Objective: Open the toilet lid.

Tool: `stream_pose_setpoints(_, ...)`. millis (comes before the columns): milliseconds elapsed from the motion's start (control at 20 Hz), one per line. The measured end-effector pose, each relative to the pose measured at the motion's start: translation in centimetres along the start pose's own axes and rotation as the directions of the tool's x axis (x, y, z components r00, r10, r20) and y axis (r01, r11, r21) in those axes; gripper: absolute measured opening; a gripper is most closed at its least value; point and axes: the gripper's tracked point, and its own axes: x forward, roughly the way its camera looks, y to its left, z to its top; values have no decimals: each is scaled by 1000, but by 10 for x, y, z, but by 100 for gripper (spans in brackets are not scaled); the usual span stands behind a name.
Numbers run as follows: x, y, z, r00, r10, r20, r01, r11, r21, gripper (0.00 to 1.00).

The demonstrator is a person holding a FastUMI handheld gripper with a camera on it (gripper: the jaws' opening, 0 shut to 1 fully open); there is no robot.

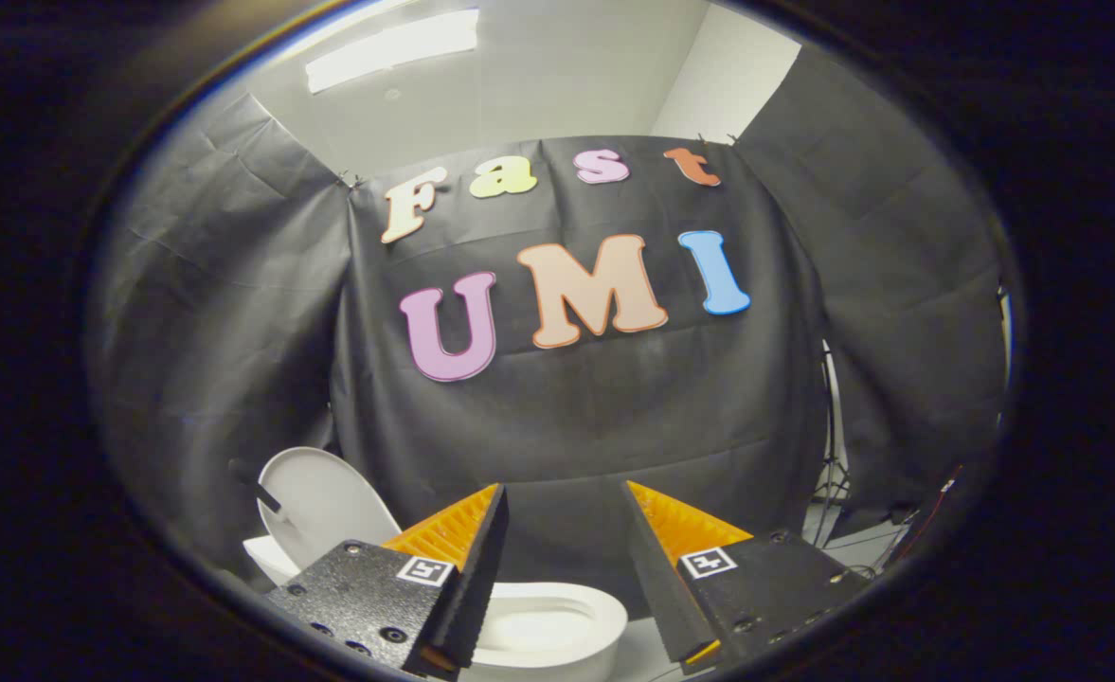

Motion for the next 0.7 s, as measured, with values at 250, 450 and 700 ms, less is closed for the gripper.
stream_pose_setpoints(250, -17, -29, -6, 1000, -9, -17, 9, 1000, -1, 72)
stream_pose_setpoints(450, -24, -40, -16, 999, -11, -36, 11, 1000, 10, 72)
stream_pose_setpoints(700, -27, -44, -32, 995, -22, -98, 21, 1000, -14, 72)
